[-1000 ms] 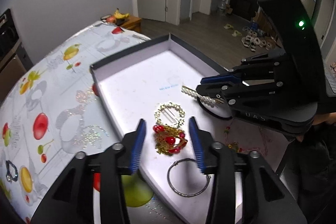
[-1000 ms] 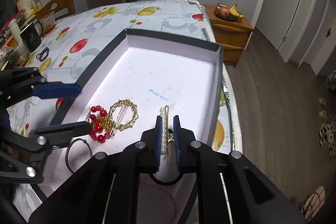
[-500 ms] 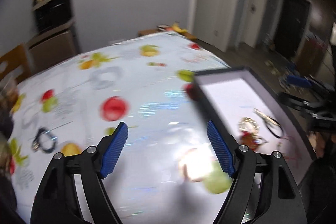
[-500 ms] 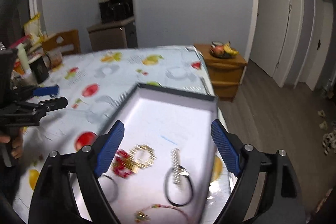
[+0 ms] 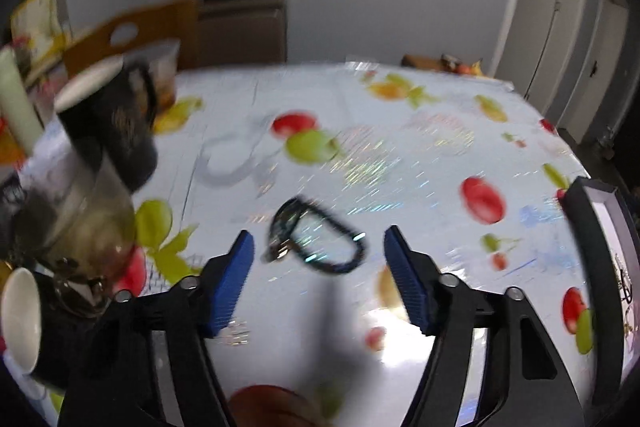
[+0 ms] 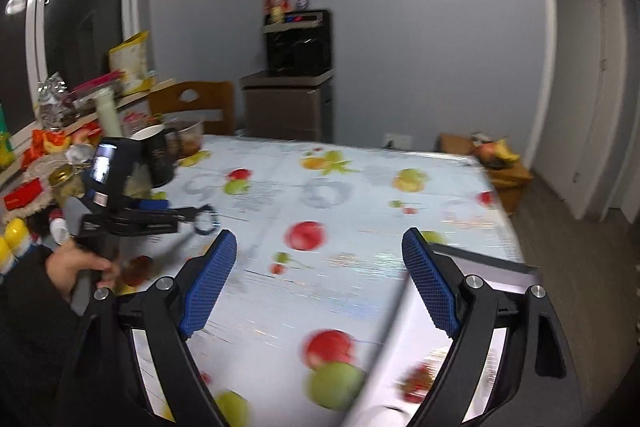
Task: Organize jewelry
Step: 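Grasp the black hair tie with the charm using the left tool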
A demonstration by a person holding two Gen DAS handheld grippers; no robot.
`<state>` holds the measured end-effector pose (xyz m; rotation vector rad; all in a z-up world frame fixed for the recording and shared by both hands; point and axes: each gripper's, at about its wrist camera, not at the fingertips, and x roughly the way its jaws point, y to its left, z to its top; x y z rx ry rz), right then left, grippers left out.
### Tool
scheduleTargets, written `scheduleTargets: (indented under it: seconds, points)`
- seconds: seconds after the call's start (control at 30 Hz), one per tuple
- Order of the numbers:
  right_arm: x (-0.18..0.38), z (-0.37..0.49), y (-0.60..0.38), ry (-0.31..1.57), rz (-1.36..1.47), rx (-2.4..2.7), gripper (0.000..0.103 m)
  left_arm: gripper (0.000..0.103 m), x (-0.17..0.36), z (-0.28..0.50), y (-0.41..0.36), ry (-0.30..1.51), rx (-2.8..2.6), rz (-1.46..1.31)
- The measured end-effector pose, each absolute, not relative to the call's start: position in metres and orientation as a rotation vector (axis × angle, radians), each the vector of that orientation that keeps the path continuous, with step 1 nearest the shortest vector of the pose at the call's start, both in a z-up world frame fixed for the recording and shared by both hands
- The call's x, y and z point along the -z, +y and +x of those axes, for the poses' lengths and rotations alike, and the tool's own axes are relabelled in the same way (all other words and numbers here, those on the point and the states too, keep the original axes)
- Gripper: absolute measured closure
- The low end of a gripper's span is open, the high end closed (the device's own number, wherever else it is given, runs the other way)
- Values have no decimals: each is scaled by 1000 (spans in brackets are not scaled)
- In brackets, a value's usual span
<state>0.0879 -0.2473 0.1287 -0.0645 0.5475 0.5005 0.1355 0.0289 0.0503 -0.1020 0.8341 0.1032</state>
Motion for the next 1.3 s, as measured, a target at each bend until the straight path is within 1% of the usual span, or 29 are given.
scheduleTargets:
  seconds: [0.13, 0.2, 0.27, 0.33, 0.5, 0.6, 0.67, 0.77, 0.87, 1.03, 1.07, 1.1, 1.17, 1.23, 1.3]
  points:
    - [-111, 117, -196, 656, 5, -571, 19, 42, -38, 142, 58, 864, -124, -159]
    - [-101, 125, -173, 706, 11, -594, 24, 45, -32, 145, 61, 876, -116, -173]
    - [-92, 127, -157, 725, 12, -616, 25, 58, -27, 149, 66, 888, -114, -170]
    - [-86, 126, -148, 730, -1, -620, 25, 62, -24, 151, 69, 899, -94, -192]
    - [-71, 124, -148, 762, 15, -630, 25, 63, -17, 157, 76, 895, -68, -228]
    - [-63, 127, -147, 786, 21, -622, 25, 75, -16, 160, 74, 893, -35, -229]
    - [-61, 129, -146, 791, 17, -604, 25, 87, -16, 162, 69, 895, 4, -226]
    - [-59, 131, -142, 798, 13, -595, 25, 91, -16, 162, 62, 894, 17, -192]
    - [-55, 132, -130, 809, -6, -602, 25, 94, -16, 161, 66, 889, 44, -233]
    - [-46, 133, -94, 795, -136, -613, 25, 94, -29, 152, 79, 830, 134, -346]
    - [-44, 133, -86, 799, -164, -620, 29, 94, -33, 149, 82, 810, 146, -365]
    - [-40, 135, -75, 808, -197, -635, 36, 94, -36, 148, 85, 800, 162, -387]
    - [-35, 138, -60, 823, -230, -641, 42, 94, -41, 145, 90, 775, 171, -419]
    - [-27, 141, -43, 828, -280, -648, 45, 94, -45, 142, 98, 756, 173, -450]
    - [-22, 144, -26, 815, -330, -665, 53, 94, -49, 139, 106, 738, 162, -480]
